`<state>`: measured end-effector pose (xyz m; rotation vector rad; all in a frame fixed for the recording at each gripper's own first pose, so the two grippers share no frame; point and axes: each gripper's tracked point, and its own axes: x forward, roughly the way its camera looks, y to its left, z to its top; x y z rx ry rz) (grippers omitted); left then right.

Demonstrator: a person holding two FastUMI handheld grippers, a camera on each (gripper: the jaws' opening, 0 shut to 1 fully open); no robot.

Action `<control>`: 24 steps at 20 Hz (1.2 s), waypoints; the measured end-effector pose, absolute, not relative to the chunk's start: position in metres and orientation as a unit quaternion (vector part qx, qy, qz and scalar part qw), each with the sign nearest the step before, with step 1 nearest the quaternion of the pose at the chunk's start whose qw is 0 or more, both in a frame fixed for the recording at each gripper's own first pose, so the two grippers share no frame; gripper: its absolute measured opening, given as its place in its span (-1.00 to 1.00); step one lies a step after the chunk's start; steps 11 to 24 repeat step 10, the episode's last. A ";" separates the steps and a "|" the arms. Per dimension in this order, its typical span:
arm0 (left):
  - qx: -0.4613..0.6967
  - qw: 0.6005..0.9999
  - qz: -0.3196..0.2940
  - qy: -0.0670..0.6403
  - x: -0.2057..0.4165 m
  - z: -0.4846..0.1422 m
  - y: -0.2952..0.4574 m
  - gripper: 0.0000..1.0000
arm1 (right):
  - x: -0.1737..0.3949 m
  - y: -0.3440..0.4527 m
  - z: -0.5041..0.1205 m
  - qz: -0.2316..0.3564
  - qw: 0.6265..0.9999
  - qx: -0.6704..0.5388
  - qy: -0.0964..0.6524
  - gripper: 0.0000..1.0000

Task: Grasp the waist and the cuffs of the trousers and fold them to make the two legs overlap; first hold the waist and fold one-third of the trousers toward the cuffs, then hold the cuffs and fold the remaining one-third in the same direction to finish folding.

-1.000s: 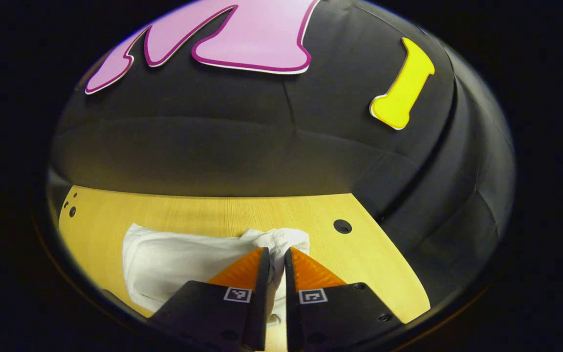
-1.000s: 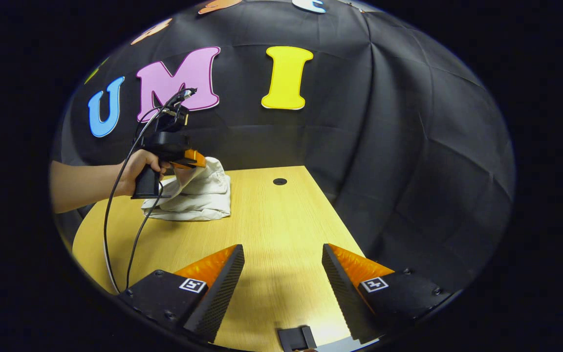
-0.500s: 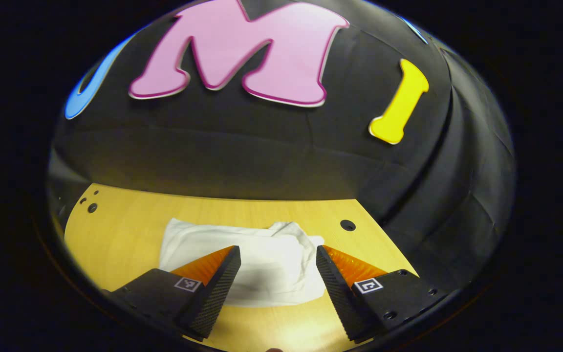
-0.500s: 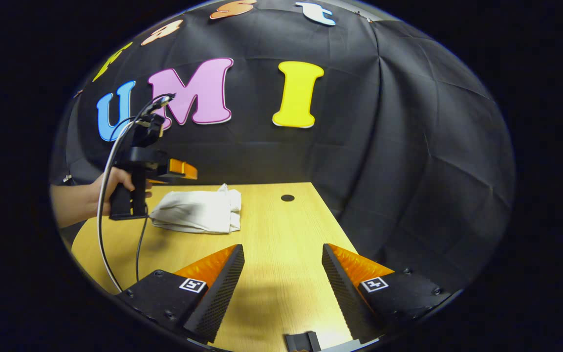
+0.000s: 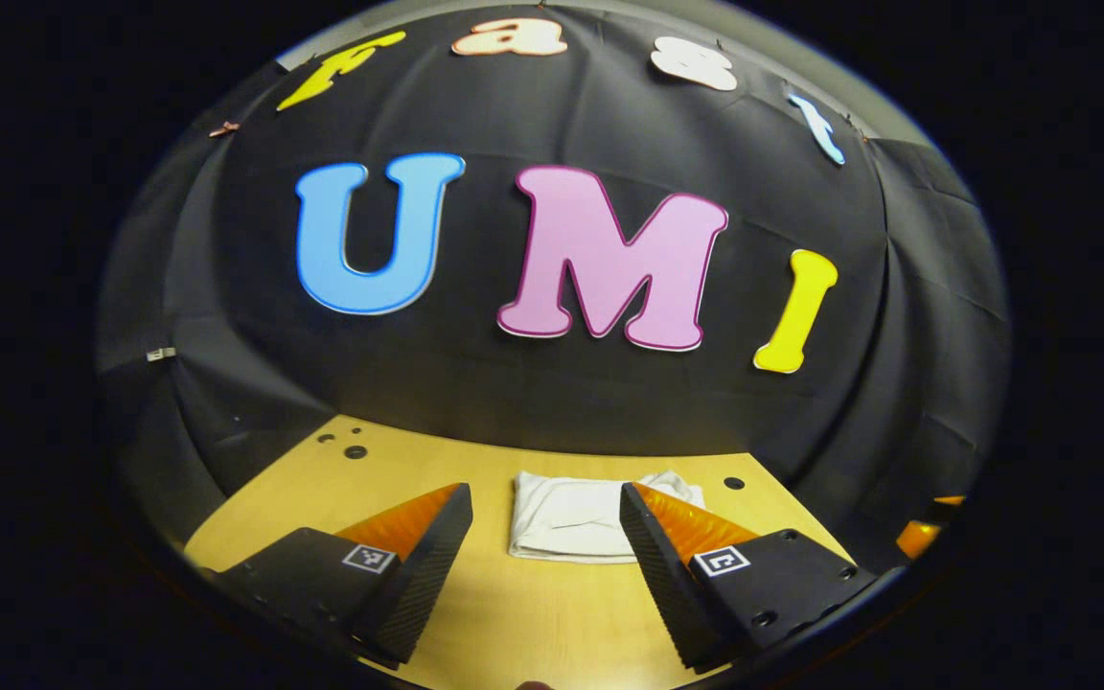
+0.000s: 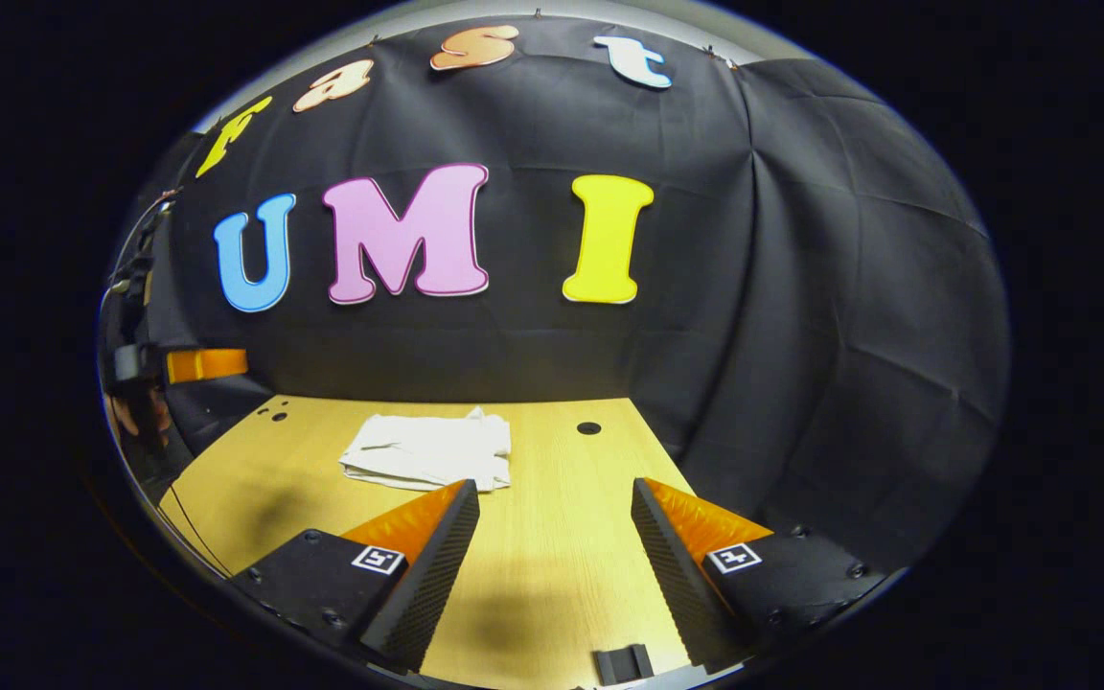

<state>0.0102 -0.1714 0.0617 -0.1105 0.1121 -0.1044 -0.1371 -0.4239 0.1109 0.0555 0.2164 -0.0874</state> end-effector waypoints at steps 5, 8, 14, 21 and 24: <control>-0.028 0.999 -0.015 0.006 -0.086 0.055 -0.116 0.94 | -0.193 -0.406 0.115 -0.048 0.992 0.031 0.110 0.96; -0.009 1.000 -0.016 0.017 -0.138 0.021 -0.104 0.94 | -0.227 -0.390 0.103 -0.040 0.991 0.044 0.120 0.96; -0.021 0.999 -0.020 0.042 -0.164 -0.002 -0.100 0.94 | -0.242 -0.377 0.101 -0.022 0.991 0.052 0.117 0.95; -0.021 0.999 -0.020 0.042 -0.164 -0.002 -0.100 0.94 | -0.242 -0.377 0.101 -0.022 0.991 0.052 0.117 0.95; -0.021 0.999 -0.020 0.042 -0.164 -0.002 -0.100 0.94 | -0.242 -0.377 0.101 -0.022 0.991 0.052 0.117 0.95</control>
